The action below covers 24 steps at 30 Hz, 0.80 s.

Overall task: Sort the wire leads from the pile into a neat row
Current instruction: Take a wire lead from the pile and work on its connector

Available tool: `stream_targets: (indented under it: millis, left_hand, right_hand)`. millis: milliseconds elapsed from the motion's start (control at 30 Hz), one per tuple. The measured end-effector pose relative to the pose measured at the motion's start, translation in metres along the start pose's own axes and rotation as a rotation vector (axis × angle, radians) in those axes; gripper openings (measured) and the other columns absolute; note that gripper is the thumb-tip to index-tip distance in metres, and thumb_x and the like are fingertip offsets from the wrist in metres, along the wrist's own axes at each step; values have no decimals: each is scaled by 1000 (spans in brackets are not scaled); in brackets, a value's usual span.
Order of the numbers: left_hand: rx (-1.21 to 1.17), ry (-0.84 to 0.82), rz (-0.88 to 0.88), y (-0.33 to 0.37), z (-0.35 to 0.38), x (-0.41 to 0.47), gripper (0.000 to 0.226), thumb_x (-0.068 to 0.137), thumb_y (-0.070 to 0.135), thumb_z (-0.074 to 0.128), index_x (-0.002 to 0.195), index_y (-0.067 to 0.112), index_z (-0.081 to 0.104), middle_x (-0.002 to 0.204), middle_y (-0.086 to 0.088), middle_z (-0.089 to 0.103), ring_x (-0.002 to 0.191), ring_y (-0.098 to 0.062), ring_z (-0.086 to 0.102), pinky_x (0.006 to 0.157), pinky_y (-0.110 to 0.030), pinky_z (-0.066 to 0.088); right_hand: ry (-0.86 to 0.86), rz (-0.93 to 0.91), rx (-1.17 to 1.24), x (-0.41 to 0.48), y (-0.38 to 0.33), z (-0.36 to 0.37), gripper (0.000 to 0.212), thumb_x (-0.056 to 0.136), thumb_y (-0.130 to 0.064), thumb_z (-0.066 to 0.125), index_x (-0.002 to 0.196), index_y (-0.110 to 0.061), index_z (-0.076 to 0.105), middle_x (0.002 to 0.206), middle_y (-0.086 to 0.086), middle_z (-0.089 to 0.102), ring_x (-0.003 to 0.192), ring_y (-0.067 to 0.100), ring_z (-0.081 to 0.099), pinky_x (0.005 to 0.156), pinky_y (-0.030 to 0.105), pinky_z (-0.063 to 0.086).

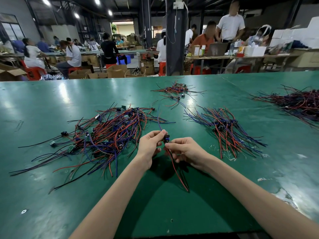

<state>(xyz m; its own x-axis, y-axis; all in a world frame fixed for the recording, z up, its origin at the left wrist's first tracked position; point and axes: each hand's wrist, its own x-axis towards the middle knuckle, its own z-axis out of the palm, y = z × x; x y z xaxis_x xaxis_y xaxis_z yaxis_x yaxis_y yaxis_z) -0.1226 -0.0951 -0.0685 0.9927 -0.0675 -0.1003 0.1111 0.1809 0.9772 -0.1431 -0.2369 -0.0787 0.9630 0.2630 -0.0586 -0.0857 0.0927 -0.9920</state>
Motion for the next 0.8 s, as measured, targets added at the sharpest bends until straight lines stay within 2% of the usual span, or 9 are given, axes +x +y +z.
stream_targets:
  millis: [167,300,467,667,800]
  left_hand:
    - [-15,-115,-32,-3,2,1,14,86,24,67,80,13,71,64,3,63,54,-6,53,55,-17,45]
    - [11,-229,-21,-7,3,1,14,88,17,65,86,3,69,64,0,63,56,-7,55,57,-13,47]
    - [8,-247,-18,-9,0,0,17,88,12,64,78,0,73,65,-7,69,57,-11,63,64,-17,54]
    - [-16,-217,-9,-8,0,-1,10,86,2,64,79,-1,70,63,-6,69,54,-11,63,60,-17,54]
    - [-15,-198,2,-8,1,-1,11,86,3,64,78,1,71,65,-4,70,55,-10,64,57,-17,52]
  right_hand:
    - [63,-19,20,0,-2,0,19,89,-7,61,71,-8,68,57,0,61,41,4,49,38,16,40]
    - [108,-34,-50,0,-2,0,14,91,0,54,83,3,64,62,6,63,39,5,47,37,16,38]
    - [148,-59,-139,-1,-1,0,19,89,4,54,78,-6,67,64,10,57,40,6,49,39,16,41]
    - [147,-19,-98,0,-2,1,20,87,5,57,72,-6,65,59,7,55,41,6,50,40,16,42]
    - [101,38,-32,-1,-4,-1,15,87,4,59,76,-4,65,58,3,60,44,5,51,43,16,45]
